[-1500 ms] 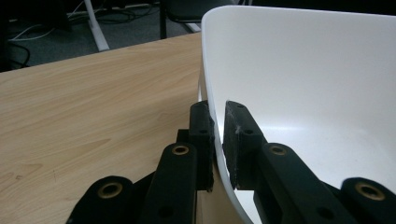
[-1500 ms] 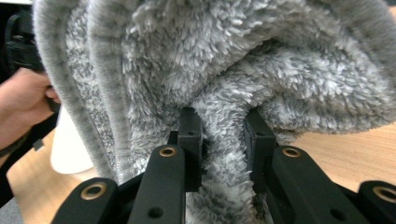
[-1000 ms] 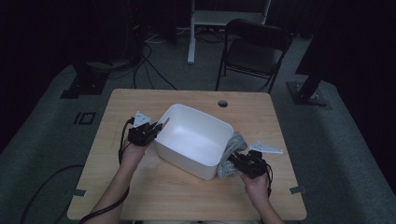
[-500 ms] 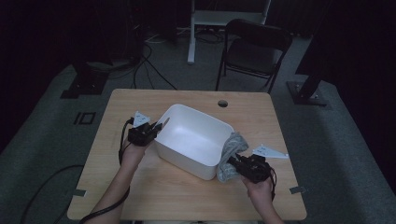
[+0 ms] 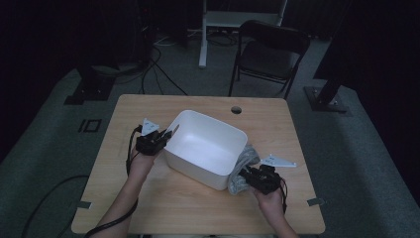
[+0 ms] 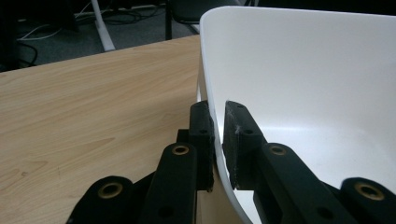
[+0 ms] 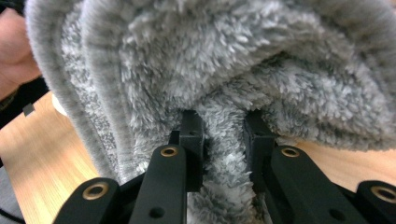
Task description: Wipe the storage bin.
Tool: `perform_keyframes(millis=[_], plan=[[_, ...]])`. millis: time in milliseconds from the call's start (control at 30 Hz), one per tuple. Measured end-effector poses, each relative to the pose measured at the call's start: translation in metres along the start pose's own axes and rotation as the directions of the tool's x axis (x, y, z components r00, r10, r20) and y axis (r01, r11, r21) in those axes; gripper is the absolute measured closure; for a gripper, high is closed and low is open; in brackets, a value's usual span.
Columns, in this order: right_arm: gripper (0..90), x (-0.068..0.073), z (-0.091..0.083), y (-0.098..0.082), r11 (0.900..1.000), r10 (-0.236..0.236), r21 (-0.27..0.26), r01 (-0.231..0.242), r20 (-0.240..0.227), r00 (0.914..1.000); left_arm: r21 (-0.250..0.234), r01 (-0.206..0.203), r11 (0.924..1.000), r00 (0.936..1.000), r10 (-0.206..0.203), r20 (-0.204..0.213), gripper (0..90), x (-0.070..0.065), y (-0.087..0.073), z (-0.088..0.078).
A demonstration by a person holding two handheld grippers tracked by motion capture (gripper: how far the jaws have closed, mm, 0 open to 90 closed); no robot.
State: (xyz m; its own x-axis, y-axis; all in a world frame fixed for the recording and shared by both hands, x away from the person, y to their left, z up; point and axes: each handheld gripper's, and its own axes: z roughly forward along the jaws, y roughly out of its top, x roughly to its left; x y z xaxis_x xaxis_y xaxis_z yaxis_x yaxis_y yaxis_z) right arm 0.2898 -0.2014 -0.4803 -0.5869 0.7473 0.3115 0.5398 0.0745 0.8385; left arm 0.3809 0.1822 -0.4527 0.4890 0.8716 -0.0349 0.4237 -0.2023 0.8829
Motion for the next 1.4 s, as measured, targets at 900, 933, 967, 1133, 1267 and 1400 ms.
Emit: perform_keyframes(millis=[900, 933, 967, 1133, 1267, 1400], plan=[[74.2, 0.028, -0.020, -0.002, 0.996, -0.051, -0.074, 0.048, -0.047, 0.9976, 0.000, -0.020, 0.9998, 0.9997, 0.020, 0.014, 82.1, 0.001, -0.001, -0.001], [74.2, 0.028, -0.020, -0.002, 0.996, -0.057, -0.073, 0.054, -0.044, 0.9974, 0.000, -0.019, 0.9998, 0.9997, 0.019, 0.013, 82.0, 0.001, -0.001, -0.001], [74.3, 0.028, -0.020, -0.002, 0.996, -0.060, -0.070, 0.057, -0.040, 0.9974, 0.000, -0.018, 0.9998, 0.9997, 0.018, 0.013, 82.0, 0.001, -0.001, -0.001], [74.1, 0.021, -0.005, -0.015, 0.999, -0.041, 0.010, 0.041, -0.018, 0.9990, 0.002, -0.018, 0.9998, 0.9998, 0.018, 0.010, 81.9, 0.001, 0.000, -0.001], [73.6, 0.019, -0.007, -0.013, 1.000, -0.010, 0.024, 0.011, -0.035, 0.9993, 0.001, -0.007, 1.0000, 1.0000, 0.007, 0.006, 81.8, 0.002, 0.000, 0.000], [72.9, 0.024, -0.018, -0.010, 1.000, -0.010, -0.010, 0.009, -0.092, 0.9957, -0.005, 0.002, 1.0000, 0.9999, -0.002, 0.012, 82.0, 0.002, -0.001, 0.000]])
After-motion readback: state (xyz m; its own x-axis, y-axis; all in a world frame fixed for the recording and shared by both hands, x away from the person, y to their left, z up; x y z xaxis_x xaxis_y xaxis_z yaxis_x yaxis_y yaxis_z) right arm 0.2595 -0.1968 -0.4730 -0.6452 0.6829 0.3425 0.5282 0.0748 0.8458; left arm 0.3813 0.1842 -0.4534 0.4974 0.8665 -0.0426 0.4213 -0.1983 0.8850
